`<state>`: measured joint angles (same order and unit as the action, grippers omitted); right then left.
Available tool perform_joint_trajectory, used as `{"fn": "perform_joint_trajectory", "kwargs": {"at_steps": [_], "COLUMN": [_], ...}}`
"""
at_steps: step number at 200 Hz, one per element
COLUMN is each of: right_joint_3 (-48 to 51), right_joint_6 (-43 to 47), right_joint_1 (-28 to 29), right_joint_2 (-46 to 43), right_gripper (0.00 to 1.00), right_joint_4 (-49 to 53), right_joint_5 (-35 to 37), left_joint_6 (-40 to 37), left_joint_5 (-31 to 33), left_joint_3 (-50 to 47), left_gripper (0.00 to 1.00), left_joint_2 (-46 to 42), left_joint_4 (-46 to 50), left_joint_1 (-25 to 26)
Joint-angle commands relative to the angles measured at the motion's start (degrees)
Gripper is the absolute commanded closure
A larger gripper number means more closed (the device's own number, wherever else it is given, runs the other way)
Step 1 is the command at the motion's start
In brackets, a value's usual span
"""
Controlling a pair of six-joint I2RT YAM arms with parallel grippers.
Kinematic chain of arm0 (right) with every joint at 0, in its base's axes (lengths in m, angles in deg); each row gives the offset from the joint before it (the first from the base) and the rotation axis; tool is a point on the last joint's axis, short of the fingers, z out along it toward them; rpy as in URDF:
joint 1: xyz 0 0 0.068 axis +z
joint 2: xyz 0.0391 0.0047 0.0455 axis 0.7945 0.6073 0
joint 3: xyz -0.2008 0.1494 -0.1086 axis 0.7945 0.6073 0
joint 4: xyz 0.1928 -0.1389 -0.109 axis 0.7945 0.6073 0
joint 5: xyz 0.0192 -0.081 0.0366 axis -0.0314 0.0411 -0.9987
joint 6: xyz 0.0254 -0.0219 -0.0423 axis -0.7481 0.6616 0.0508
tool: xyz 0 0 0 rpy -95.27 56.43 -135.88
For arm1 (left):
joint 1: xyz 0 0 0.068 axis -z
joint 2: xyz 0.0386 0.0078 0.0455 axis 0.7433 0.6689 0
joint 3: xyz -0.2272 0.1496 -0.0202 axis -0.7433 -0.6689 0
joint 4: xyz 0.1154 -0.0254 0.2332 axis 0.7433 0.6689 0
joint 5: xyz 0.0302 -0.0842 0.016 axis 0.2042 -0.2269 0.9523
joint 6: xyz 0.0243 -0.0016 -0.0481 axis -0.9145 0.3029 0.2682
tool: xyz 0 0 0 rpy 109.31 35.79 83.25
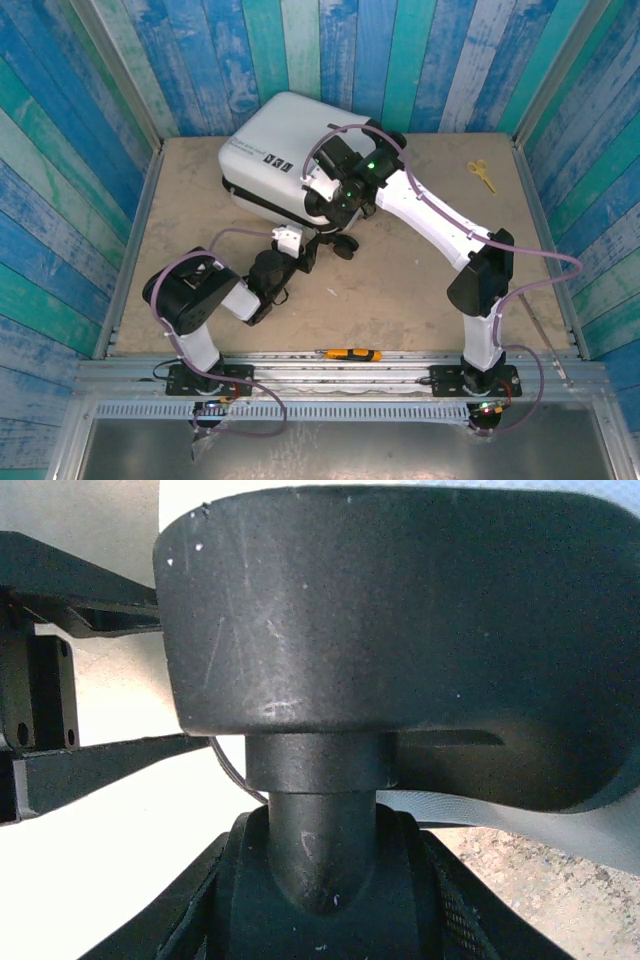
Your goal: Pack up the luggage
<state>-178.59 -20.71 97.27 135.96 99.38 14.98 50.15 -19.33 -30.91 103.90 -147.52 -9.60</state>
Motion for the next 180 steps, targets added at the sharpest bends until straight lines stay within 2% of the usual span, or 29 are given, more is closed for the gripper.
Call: {"fn": "perform_joint_trajectory", "kwargs": {"at_steps": [1,18,23,39,44,53,67,83,127,180], "right_joint_3": [-1.30,-1.17,-1.08,-0.82,-0.73,-0.56,-0.13,0.39,2.16,5.13], "right_joint_6": [-1.02,-1.19,-1.19,-1.45,-1.53,-1.78,-2.11,-2.51,-3.50,-7.69], "right_joint_1": [0.36,0.34,0.33,0.34,0.34,0.34,0.43,0.47,1.45,5.69], "right_joint_2": [-5.42,-5.38,-5.42,-5.42,-5.42,-5.42,-5.51,-5.51,-5.67,-7.11], "right_gripper": [1.00,0.99,0.99,1.00,1.00,0.99,0.99,1.00,1.00,1.00], "right_joint_4": [-4.23,-4.27,-4.27,-4.36,-4.36,-4.38,-4.44,-4.62,-5.58,-11.09], "right_joint_5": [0.16,-0.08,-0.11,-0.35,-0.45,-0.70,-1.13,-1.33,-4.13,-4.94], "left_joint_6": [-0.29,-0.55,-0.84,-0.74,-1.05,-1.10,-0.59,-0.60,0.08,2.78], "left_joint_5": [1.33,1.44,0.81,-0.67,-1.78,-3.00,-2.69,-2.12,0.73,6.37], "left_joint_3": [1.41,1.18,1.22,1.81,1.88,2.24,2.40,1.78,1.18,-1.24], "left_gripper": [0.48,0.52,0.59,0.62,0.69,0.73,0.75,0.83,0.93,0.98], "left_joint_2": [1.79,1.59,1.43,0.58,0.31,-0.43,-1.38,-1.92,-3.77,-6.38], "left_joint_4": [-3.01,-3.44,-3.41,-1.32,-0.97,0.29,1.67,1.03,2.18,0.60], "left_joint_1": [0.74,1.26,1.31,1.57,1.58,1.66,2.03,2.28,4.00,7.64]}}
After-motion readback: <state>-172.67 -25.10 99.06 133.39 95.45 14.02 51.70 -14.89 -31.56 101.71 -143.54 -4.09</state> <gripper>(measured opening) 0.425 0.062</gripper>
